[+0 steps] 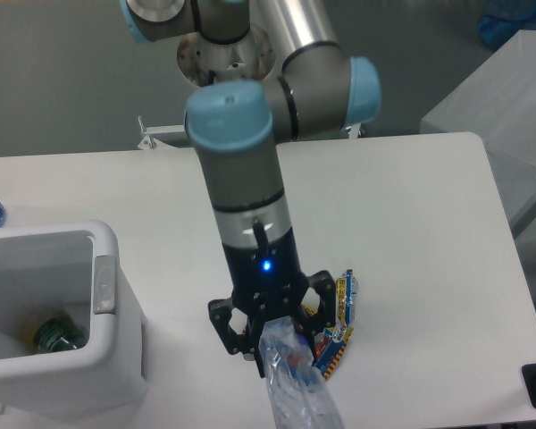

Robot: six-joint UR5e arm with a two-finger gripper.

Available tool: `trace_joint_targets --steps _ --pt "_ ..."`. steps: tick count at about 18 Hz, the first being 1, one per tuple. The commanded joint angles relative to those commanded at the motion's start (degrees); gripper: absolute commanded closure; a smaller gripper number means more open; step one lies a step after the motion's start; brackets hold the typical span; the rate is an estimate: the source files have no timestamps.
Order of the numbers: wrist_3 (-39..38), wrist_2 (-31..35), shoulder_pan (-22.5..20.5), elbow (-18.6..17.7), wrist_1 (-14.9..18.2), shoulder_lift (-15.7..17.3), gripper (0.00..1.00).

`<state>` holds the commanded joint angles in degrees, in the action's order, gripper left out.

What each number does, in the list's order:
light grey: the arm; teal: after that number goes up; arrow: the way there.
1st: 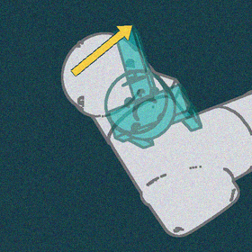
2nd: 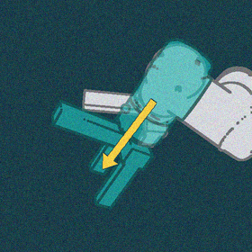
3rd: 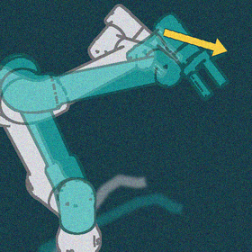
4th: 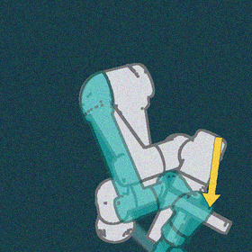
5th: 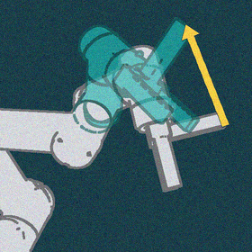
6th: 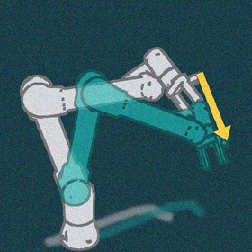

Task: Place the trash in the trash can
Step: 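Lift the bottle and carry it over the white bin, then open the gripper to drop the bottle into the bin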

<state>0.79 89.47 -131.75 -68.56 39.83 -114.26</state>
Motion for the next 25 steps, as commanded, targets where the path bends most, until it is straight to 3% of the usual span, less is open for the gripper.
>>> trace_joint_targets --steps 2,5,11,21,23,25 --pt "-1.1 -0.1 0.8 -0.2 -0.8 1.8 0.36" --pt "-3.5 0.1 5.6 -1.0 -0.8 3.1 0.36" --pt "-3.5 0.1 13.9 -5.6 -0.8 4.7 0.36" --pt "-3.4 0.4 19.8 -10.8 -0.8 5.8 0.34" --pt "-3.4 0.4 20.4 -11.2 -0.8 5.9 0.28" --pt "-3.4 0.4 20.4 -11.7 -0.8 6.1 0.1"
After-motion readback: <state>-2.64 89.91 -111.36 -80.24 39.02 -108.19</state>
